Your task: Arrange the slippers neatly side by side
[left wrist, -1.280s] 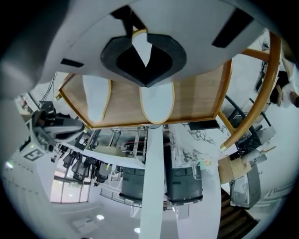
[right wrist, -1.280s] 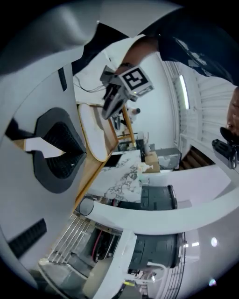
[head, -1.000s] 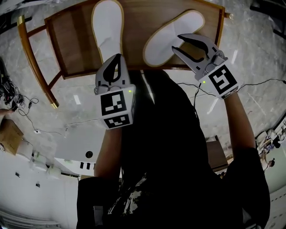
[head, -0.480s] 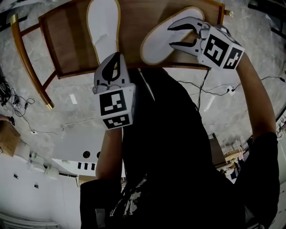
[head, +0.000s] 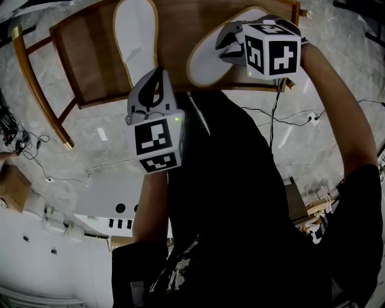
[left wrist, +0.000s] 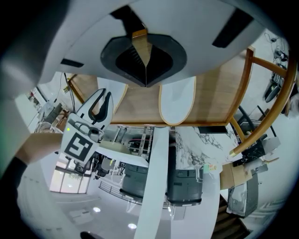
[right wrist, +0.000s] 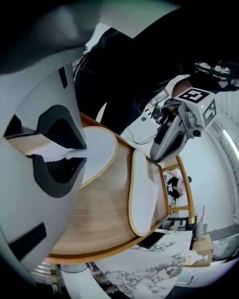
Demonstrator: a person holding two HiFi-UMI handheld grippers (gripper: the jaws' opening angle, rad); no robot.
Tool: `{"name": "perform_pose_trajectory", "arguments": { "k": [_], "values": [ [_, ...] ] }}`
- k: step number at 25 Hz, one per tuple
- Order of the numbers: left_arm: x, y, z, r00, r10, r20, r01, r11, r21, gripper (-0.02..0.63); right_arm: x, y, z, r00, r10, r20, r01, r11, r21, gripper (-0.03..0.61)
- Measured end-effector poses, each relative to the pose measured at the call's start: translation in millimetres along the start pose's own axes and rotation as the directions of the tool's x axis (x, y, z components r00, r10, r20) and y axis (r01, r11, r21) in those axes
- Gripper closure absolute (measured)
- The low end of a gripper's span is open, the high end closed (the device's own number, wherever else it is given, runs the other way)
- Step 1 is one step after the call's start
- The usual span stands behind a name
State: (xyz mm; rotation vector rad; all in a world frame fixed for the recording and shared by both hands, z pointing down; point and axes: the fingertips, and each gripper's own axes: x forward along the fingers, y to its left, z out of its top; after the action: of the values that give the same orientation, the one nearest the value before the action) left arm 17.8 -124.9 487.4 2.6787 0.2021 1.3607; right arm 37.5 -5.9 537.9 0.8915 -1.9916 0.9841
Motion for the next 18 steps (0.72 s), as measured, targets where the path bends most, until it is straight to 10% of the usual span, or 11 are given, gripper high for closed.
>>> {"name": "perform_pose_trajectory", "arguments": {
  "k": [12, 18],
  "values": [
    [-5.9, 1.0, 0.9, 1.0, 0.01, 0.013, -0.011, 1.0, 0.019, 0.609, -27.6, -2.2, 29.8, 0.979, -0.14, 0.151, 0.097, 0.961, 0.26, 0.571],
    [-3.6, -0.7, 7.8, 1.0, 0.007, 0.03, -0.007, 1.0, 0.01, 0.609, -52.0, -13.0, 34.0, 0.916, -0.346, 0.203, 0.205, 0.839, 0.504, 0.571]
  ]
}}
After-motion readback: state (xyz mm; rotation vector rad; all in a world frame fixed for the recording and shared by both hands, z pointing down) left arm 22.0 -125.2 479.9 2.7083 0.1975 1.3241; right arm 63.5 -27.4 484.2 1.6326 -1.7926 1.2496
